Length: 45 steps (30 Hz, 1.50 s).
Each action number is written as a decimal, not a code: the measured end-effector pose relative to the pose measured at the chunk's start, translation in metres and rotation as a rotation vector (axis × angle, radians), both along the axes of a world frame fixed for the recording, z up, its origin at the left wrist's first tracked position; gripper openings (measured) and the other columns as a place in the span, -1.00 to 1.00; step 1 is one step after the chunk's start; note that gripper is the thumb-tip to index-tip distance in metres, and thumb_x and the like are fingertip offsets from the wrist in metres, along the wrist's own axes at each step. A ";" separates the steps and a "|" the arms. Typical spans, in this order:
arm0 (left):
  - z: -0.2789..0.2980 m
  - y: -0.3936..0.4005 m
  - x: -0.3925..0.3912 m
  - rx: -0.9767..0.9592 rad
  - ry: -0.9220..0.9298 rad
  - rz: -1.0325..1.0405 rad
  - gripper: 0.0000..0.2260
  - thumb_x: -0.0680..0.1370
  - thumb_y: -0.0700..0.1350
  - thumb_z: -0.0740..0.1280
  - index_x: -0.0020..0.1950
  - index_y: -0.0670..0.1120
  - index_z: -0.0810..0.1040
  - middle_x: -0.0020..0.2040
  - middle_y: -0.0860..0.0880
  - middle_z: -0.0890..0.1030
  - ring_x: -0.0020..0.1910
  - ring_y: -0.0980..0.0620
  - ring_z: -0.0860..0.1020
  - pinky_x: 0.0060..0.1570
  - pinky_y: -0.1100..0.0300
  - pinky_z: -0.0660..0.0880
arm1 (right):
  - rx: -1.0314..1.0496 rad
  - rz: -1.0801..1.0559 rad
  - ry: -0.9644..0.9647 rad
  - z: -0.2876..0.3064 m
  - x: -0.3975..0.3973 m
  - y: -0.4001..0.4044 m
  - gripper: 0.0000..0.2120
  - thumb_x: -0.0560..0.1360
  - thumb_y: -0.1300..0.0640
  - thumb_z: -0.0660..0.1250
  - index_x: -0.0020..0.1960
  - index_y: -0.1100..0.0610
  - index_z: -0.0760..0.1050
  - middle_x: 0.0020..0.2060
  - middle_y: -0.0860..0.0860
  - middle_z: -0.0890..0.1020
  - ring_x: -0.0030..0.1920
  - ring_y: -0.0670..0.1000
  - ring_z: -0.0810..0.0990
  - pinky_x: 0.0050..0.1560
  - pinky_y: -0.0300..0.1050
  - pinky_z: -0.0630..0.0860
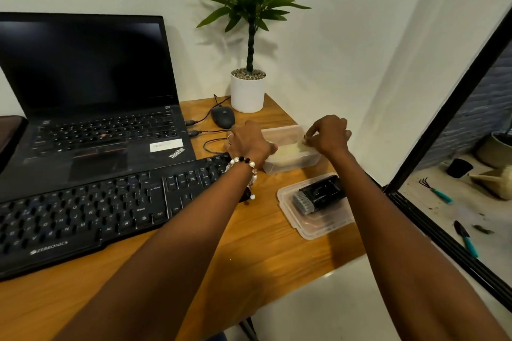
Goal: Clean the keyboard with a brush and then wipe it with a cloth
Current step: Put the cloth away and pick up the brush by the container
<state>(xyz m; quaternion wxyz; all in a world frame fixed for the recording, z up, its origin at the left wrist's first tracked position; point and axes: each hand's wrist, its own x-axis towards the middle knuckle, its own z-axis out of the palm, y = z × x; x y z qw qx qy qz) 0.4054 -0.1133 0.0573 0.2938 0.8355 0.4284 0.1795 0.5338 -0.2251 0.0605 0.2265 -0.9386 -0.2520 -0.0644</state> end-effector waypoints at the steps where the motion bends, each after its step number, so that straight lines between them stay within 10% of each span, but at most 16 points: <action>1: 0.002 -0.001 -0.002 -0.033 -0.037 0.005 -0.48 0.33 0.11 0.55 0.21 -0.03 0.52 0.26 -0.15 0.45 0.26 -0.19 0.41 0.22 -0.09 0.37 | 0.065 -0.014 0.015 0.004 0.000 -0.003 -0.82 0.35 0.06 0.54 -0.08 0.09 0.68 0.03 0.08 0.58 0.21 0.17 0.40 -0.01 -0.05 0.27; 6: 0.003 0.000 -0.019 -0.074 -0.302 0.043 -0.76 0.43 0.07 0.48 0.03 0.06 0.57 0.16 -0.05 0.51 0.15 -0.09 0.50 0.17 -0.09 0.46 | 0.369 0.281 0.282 0.038 -0.026 -0.044 -0.86 0.33 0.22 0.55 -0.14 0.23 0.67 -0.25 0.04 0.67 -0.15 -0.01 0.61 -0.16 -0.27 0.46; 12: -0.002 -0.014 -0.049 -0.190 -0.509 0.039 -0.89 0.47 -0.13 0.46 -0.16 0.07 0.58 -0.03 0.01 0.62 -0.03 0.06 0.59 -0.02 0.11 0.58 | -0.350 0.639 0.464 0.036 -0.060 -0.081 -0.52 0.26 0.15 0.60 0.15 0.02 0.60 0.05 -0.10 0.62 0.07 -0.12 0.54 0.07 -0.26 0.47; 16: -0.004 -0.028 -0.072 -0.260 -0.529 0.041 -0.93 0.49 -0.21 0.43 -0.06 -0.06 0.66 -0.07 0.04 0.65 -0.07 0.09 0.61 -0.06 0.16 0.60 | -0.450 0.614 0.291 0.018 -0.071 -0.086 -0.42 0.25 0.17 0.61 0.23 -0.03 0.55 0.13 -0.10 0.56 0.13 -0.08 0.47 0.17 -0.17 0.42; 22: 0.002 -0.042 -0.104 -0.315 -0.558 0.005 -0.90 0.49 -0.20 0.43 -0.18 -0.01 0.64 -0.15 0.13 0.60 -0.09 0.17 0.55 -0.15 0.31 0.47 | 0.060 0.581 0.264 0.018 -0.095 -0.094 -0.46 0.25 -0.01 0.60 0.19 0.07 0.58 0.03 -0.05 0.62 0.05 -0.02 0.58 -0.01 -0.29 0.48; 28: 0.014 -0.041 -0.126 -0.381 -0.592 0.026 -0.95 0.51 -0.16 0.42 -0.12 -0.04 0.67 -0.08 0.07 0.65 -0.13 0.10 0.59 -0.17 0.20 0.58 | 0.891 0.316 0.913 0.037 -0.154 -0.074 -0.60 0.43 -0.10 0.43 0.09 0.17 0.57 -0.24 0.07 0.67 -0.27 0.08 0.63 -0.30 -0.05 0.56; 34: 0.021 -0.038 -0.140 -0.387 -0.628 0.029 -0.87 0.50 -0.17 0.43 -0.22 0.03 0.63 -0.10 0.03 0.66 -0.04 0.02 0.60 -0.02 0.11 0.56 | 1.030 0.205 1.390 0.032 -0.171 -0.065 -0.50 0.54 -0.27 0.14 0.05 0.18 0.50 -0.18 0.16 0.66 -0.23 0.09 0.60 -0.45 -0.23 0.52; 45: 0.019 -0.032 -0.139 -0.474 -0.611 0.053 -0.94 0.51 -0.18 0.42 -0.13 -0.03 0.66 -0.09 -0.03 0.67 -0.33 0.12 0.54 -0.40 0.27 0.43 | 1.032 0.049 1.431 0.027 -0.157 -0.063 -0.79 0.59 0.17 0.12 0.10 0.29 0.41 -0.19 0.23 0.57 -0.32 0.09 0.52 -0.40 -0.17 0.53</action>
